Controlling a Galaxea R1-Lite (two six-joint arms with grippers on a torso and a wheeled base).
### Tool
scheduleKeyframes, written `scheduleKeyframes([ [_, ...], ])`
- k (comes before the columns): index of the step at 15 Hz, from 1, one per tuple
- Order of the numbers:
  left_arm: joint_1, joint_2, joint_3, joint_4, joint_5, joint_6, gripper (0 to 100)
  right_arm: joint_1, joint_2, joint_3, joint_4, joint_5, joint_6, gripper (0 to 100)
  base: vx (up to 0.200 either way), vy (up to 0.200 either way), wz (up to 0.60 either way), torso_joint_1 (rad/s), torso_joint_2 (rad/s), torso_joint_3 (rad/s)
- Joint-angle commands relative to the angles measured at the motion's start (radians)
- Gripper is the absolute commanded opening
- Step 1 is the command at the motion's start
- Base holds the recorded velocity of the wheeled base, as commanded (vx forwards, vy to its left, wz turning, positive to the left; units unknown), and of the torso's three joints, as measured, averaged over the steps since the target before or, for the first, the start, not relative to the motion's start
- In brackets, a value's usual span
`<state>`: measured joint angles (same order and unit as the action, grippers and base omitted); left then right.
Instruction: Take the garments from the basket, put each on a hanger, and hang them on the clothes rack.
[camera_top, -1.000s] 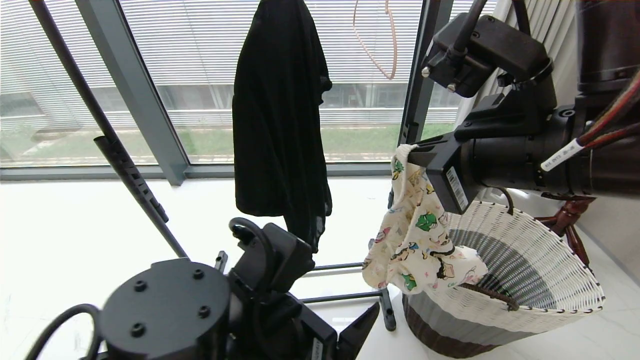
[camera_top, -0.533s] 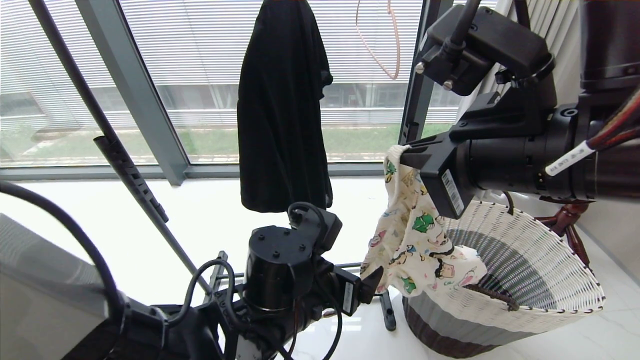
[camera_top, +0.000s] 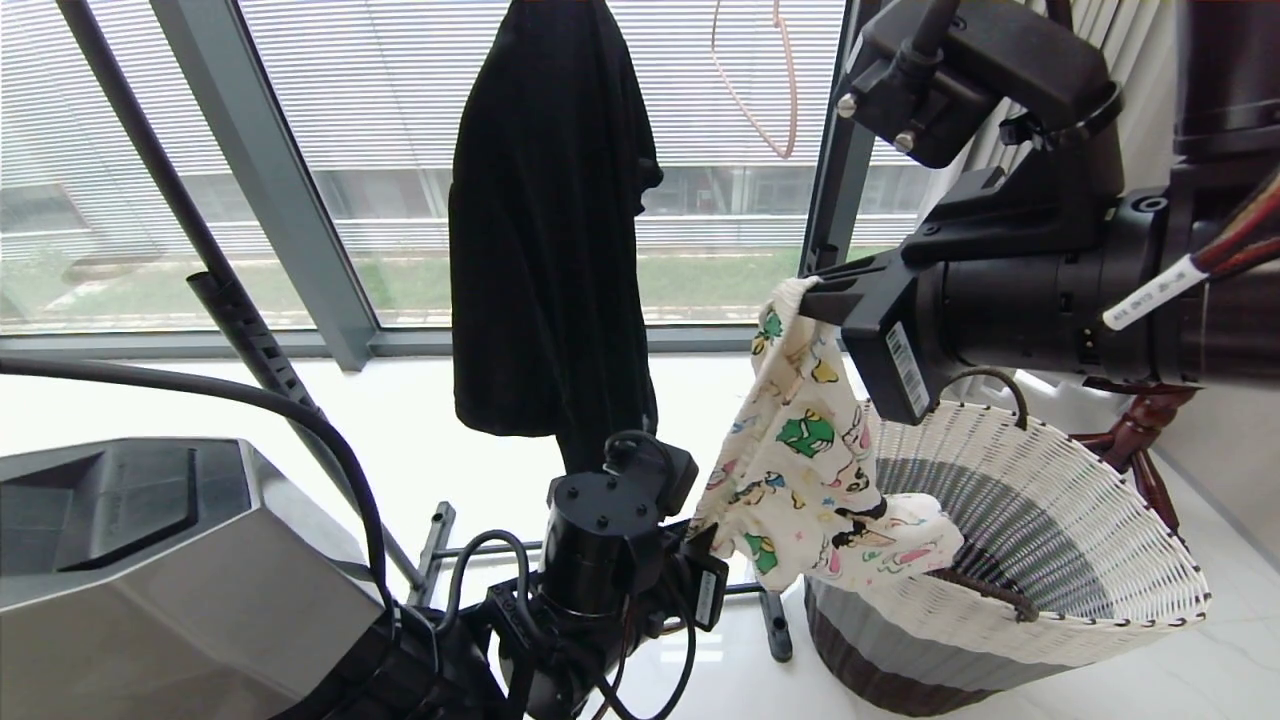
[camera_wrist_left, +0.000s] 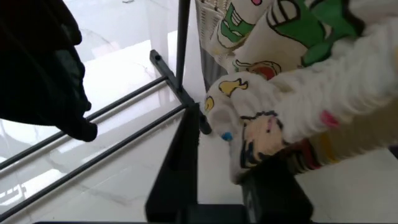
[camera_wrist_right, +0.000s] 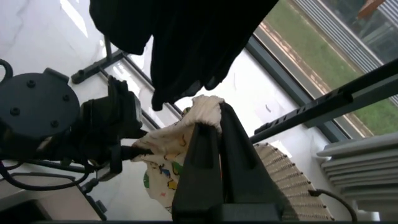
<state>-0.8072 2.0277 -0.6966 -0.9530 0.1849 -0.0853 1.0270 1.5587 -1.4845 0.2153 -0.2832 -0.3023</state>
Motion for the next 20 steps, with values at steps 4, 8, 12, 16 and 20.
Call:
scheduleKeyframes([
  [4,0.077,-0.207,0.255,-0.089,0.044,0.185,0,-0.068,0.035,0.003,-0.004,0.001,0.077,0,0.000,0.000,0.00,0.000,0.00,0.000],
  [8,0.230,-0.503,0.324,-0.027,0.016,0.194,0,-0.085,0.058,0.038,-0.017,-0.004,0.138,0,0.000,0.000,0.00,0.000,0.00,0.000],
  [12,0.212,-0.735,0.186,0.338,0.001,0.193,0,-0.130,-0.011,0.190,-0.105,-0.004,0.138,0,0.000,0.000,0.00,0.000,0.00,0.000],
  [16,0.166,-0.767,0.022,0.522,-0.055,0.208,0,-0.186,-0.167,0.357,-0.105,-0.004,0.137,0,0.000,0.000,0.00,0.000,0.00,0.000],
  [20,0.085,-0.750,0.005,0.539,-0.107,0.300,0,-0.216,-0.292,0.461,-0.097,-0.002,0.135,0,0.000,0.000,0.00,0.000,0.00,0.000],
])
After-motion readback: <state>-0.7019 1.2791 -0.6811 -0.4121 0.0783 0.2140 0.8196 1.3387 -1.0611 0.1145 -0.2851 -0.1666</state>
